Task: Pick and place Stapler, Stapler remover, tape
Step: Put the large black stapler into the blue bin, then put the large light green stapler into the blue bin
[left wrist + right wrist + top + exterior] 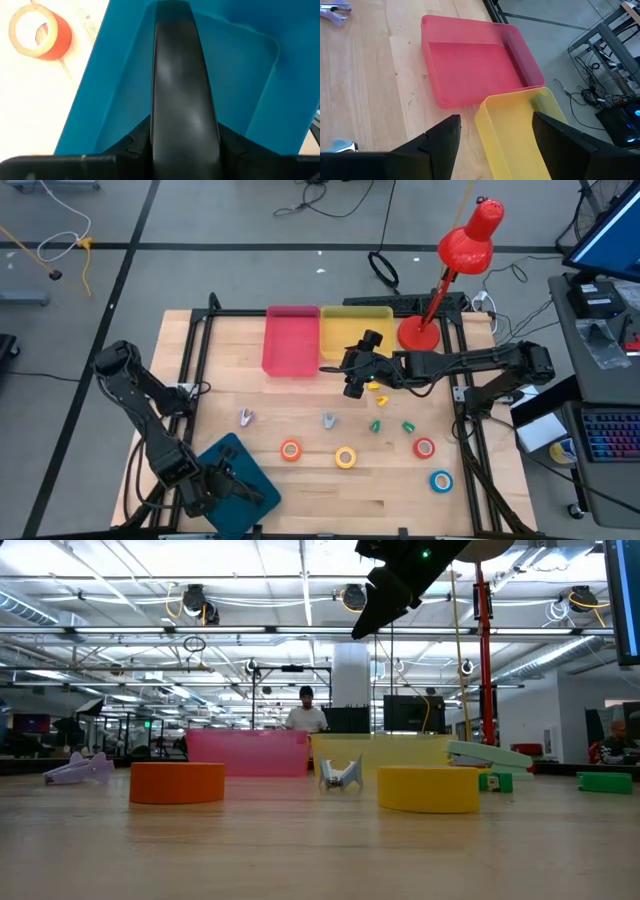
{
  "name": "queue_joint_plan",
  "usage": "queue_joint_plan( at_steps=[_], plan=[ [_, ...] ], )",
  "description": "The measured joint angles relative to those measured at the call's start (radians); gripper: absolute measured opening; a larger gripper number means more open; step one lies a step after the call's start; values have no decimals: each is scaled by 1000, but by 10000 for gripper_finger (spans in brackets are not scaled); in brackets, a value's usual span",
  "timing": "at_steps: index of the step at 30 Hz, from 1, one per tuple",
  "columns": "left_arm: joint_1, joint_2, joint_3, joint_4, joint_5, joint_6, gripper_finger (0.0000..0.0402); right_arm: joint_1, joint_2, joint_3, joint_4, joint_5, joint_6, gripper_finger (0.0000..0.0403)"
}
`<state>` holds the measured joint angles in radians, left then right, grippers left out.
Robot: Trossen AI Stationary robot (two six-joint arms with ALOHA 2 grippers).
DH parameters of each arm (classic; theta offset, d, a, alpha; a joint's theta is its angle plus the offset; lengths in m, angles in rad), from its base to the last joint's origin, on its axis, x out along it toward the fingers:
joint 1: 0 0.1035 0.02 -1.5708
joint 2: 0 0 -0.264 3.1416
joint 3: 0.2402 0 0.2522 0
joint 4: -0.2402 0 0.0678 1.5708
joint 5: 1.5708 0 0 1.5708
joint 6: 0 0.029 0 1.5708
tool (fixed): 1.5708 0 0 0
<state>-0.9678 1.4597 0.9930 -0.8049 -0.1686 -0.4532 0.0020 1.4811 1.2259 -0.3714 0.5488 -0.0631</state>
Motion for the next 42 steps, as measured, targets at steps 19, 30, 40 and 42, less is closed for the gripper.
queue_joint_plan(
  at_steps=[19,30,40,42],
  plan=[
    [-1,3,-37,-63,-27,-34,201,1,0,0,2,0,0,238],
    [7,-69,172,-259,-58,-371,159,1,0,0,-65,0,5,238],
    [17,-130,247,-237,-470,-722,129,-37,0,0,-461,-1,209,238],
    [27,-136,247,-237,-573,-755,127,-51,-1,0,-521,-3,216,238]
  ],
)
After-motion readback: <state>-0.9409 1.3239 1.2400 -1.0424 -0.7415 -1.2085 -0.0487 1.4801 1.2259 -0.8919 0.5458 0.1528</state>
